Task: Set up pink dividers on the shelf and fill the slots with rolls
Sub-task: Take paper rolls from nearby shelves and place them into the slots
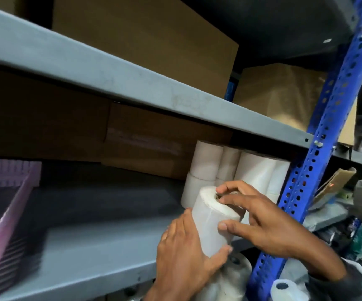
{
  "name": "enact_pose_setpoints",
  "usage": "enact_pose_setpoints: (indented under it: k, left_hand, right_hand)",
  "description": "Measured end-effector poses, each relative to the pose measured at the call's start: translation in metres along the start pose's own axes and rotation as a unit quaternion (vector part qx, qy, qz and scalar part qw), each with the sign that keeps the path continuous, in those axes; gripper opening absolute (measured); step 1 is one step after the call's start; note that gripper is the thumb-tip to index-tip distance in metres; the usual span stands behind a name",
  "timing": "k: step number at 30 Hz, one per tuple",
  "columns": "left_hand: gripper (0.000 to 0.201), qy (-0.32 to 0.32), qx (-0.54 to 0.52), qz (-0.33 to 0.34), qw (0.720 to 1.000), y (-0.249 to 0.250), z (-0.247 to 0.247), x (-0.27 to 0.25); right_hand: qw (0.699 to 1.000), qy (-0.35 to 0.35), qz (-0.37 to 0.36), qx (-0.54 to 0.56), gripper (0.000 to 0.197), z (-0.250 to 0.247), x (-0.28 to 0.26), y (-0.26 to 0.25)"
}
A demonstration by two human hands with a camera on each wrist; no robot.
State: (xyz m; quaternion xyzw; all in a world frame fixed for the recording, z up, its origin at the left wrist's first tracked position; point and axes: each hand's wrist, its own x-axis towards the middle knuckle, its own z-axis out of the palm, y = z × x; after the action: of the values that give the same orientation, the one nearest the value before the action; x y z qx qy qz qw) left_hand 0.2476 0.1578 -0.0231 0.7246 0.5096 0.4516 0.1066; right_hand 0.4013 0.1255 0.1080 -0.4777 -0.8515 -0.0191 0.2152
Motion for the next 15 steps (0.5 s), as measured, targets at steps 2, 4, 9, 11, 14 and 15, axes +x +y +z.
enact_pose_setpoints:
  k: [2,4,9,11,14,15]
  left_hand:
    - [0.09,0.003,-0.077,0.02,0.997,0.002,-0.008,-0.007]
    - [0.089,0.004,-0.153,0.018,0.988,0.004,-0.017,-0.019]
    - [0.093,0.063,-0.224,0.019,0.972,0.012,-0.032,-0.071]
    - [0.092,0.086,-0.21,0.017,0.974,0.016,-0.044,-0.096]
    - [0.091,0.108,-0.206,0.022,0.972,0.028,-0.068,-0.136]
    - [0.09,0.123,-0.2,0.019,0.972,0.032,-0.078,-0.152]
  right_hand:
    - [1.0,0.013,-0.021,0.003,0.037,-0.006,-0.015,-0.014]
    - [0.998,0.032,-0.04,0.024,0.034,-0.012,-0.028,-0.026]
    - [0.993,0.022,-0.057,0.104,0.035,-0.016,-0.058,-0.059]
    - [0.987,0.019,-0.068,0.142,0.035,-0.016,-0.069,-0.073]
    - [0.979,0.009,-0.094,0.179,0.04,-0.01,-0.086,-0.094]
    - [0.975,0.001,-0.105,0.196,0.044,-0.006,-0.093,-0.103]
